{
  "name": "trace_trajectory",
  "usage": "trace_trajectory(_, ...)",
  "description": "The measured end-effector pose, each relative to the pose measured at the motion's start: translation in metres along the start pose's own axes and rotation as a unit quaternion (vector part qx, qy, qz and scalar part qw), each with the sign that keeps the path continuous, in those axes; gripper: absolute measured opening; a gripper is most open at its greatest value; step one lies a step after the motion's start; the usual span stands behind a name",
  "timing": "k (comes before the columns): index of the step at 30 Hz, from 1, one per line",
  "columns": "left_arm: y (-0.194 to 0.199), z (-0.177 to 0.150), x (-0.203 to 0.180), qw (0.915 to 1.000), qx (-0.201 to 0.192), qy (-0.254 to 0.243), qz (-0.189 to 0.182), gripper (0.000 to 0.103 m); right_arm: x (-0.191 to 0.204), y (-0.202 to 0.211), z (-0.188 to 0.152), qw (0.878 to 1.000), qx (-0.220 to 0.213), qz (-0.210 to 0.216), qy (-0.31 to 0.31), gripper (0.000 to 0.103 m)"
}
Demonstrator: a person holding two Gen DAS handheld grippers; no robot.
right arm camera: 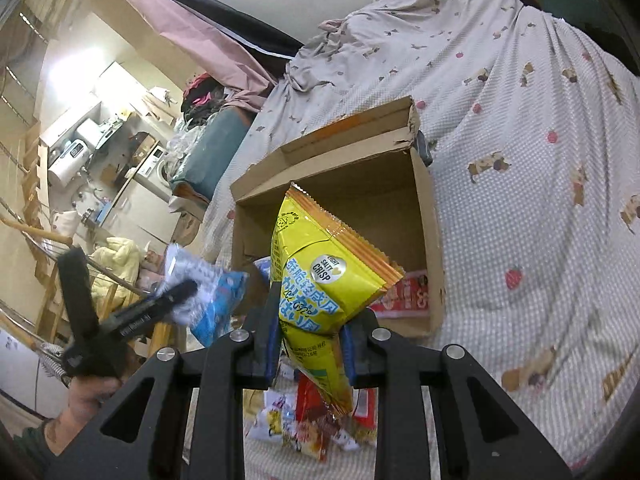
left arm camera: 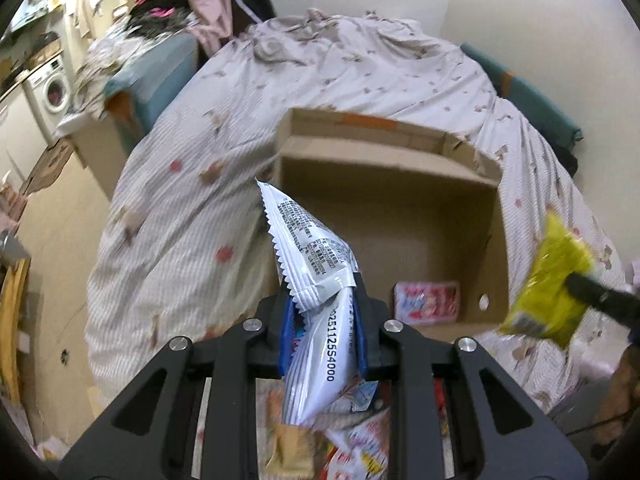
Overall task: Organize snacks
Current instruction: 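Lower both bags into the box and open both grippers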
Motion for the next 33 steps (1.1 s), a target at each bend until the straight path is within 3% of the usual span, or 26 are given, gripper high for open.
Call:
trace_trajectory(8, -0.065, 0.002, -0.019, 0.9983, 0.017, -0.048, 0.029, 0.020, -0.028, -0.040, 0.009, 1.000, 0.006, -0.006, -0.013, 0.026)
trace_trajectory(12, -0.086, -0.001, -0.013, 0.9901, -0.012, -0.110, 0.087, 0.020, -0.038, -0.057, 0.012, 1.000, 0.012, -0.013, -0.008, 0.026)
trace_trajectory(18, -0.078, 0.010, -0.019, 0.9979, -0.014, -0.061, 0.017, 0.020, -0.040, -0.084, 0.011, 0.999, 0.037, -0.019, 0.018, 0.026)
trace_trajectory(23, -0.090, 0.005, -0.025, 0.9963, 0.038, 0.004, -0.078, 0.021, -0.039, -0.100, -0.002, 0.998, 0.055, -0.014, 0.033, 0.026)
trace_trajectory(29, -0.111, -0.009, -0.033, 0.9942, 0.070, 0.005, -0.082, 0.021, -0.039, -0.112, -0.012, 0.996, 0.072, -0.010, 0.045, 0.028)
trace_trajectory(33, -0.113, -0.012, -0.040, 0.9947, 0.066, -0.013, -0.077, 0.025, -0.037, -0.116, -0.010, 0.996, 0.074, -0.007, 0.045, 0.029)
Point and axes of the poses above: each gripper's, at about its wrist camera, not at the fingertips, and y roughly against the way its jaws point, x to its left, z to its top, the point moved 10 cm from there along -y, roughly the way its jaws point, and after that the axes turned 13 degrees about y, right-handed, at the moved point
